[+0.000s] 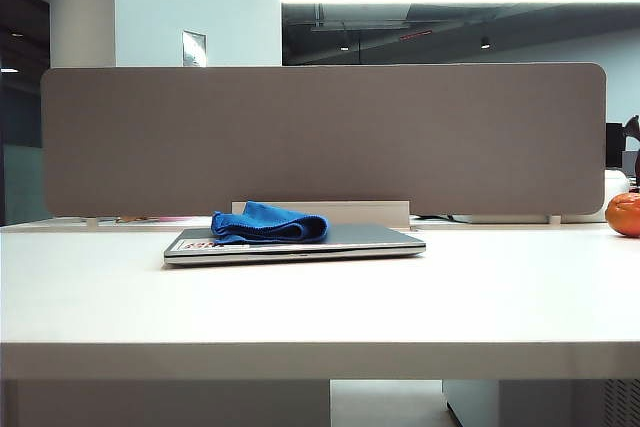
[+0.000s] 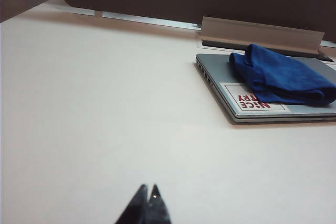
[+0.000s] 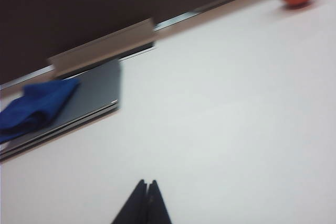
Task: Pick up the blue rag and put it over the laptop.
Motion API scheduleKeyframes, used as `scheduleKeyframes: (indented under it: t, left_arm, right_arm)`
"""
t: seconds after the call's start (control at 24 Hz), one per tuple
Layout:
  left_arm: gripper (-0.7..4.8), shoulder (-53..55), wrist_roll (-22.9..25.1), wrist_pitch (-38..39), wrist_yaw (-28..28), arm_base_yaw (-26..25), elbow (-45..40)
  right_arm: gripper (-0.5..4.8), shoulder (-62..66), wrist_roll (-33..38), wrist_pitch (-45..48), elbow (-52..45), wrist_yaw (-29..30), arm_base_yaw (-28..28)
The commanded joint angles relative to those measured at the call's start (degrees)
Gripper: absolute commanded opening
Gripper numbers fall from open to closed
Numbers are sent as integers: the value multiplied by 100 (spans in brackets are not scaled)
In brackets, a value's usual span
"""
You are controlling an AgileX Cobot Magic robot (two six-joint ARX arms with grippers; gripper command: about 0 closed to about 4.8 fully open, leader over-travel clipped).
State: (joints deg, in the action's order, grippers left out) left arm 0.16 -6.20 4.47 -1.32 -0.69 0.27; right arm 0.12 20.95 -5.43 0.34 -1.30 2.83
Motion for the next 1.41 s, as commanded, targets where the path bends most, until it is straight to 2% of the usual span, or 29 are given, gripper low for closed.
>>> scheduleKeyframes:
  t: [0.04, 0.29, 0.58, 0.71, 0.83, 0.96, 1.21, 1.41]
  left_arm:
    - [-6, 7, 15, -68, -20, -13, 17]
    - [-6, 7, 15, -68, -20, -15, 17]
    - [-6, 7, 15, -70, -20, -15, 17]
    - [-6, 7, 15, -68, -20, -13, 17]
    - [-6, 7, 15, -68, -20, -15, 17]
    - [-6, 7, 15, -68, -20, -15, 17]
    - [-6, 7, 15, -68, -20, -15, 17]
    - [-6, 7, 15, -68, -20, -15, 17]
  right_arm:
    - [0, -13, -44, 98, -31, -581, -7]
    - [0, -13, -503, 68, -31, -695, -2]
    - [0, -13, -555, 52, -31, -789, -4]
    - [0, -13, -990, 57, -31, -780, -2]
    - [0, -13, -1572, 55, -31, -713, 0]
    - [0, -13, -1862, 57, -31, -616, 0]
    - [0, -13, -2238, 42, -31, -197, 0]
    - [0, -13, -2247, -164, -31, -201, -2]
